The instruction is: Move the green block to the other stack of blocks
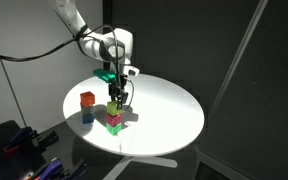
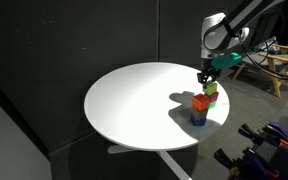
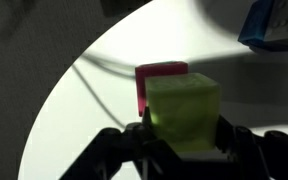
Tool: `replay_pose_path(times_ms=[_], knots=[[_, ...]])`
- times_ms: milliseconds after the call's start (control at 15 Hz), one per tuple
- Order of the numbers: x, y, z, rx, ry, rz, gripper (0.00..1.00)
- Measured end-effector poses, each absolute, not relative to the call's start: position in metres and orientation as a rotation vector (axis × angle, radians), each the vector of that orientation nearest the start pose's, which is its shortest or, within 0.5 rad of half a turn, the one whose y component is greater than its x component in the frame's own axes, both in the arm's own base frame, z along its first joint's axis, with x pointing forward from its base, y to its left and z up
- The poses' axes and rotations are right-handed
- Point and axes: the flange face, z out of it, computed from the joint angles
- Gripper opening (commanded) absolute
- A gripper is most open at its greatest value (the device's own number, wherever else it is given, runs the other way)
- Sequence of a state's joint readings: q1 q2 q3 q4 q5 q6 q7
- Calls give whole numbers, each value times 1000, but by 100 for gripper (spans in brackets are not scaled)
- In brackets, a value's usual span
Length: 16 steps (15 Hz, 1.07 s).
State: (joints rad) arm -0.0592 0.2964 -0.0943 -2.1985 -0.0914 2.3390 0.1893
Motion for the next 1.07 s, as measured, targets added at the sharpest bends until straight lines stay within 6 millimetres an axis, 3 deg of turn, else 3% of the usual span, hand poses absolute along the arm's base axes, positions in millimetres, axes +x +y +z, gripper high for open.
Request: replay_pose_path(times_ms=[267,667,1067], knots=[[530,-81,244,-3193,431,281,30],[521,-77,288,-3187,420,337,30],[518,-63,320,-3196,246,311,30]])
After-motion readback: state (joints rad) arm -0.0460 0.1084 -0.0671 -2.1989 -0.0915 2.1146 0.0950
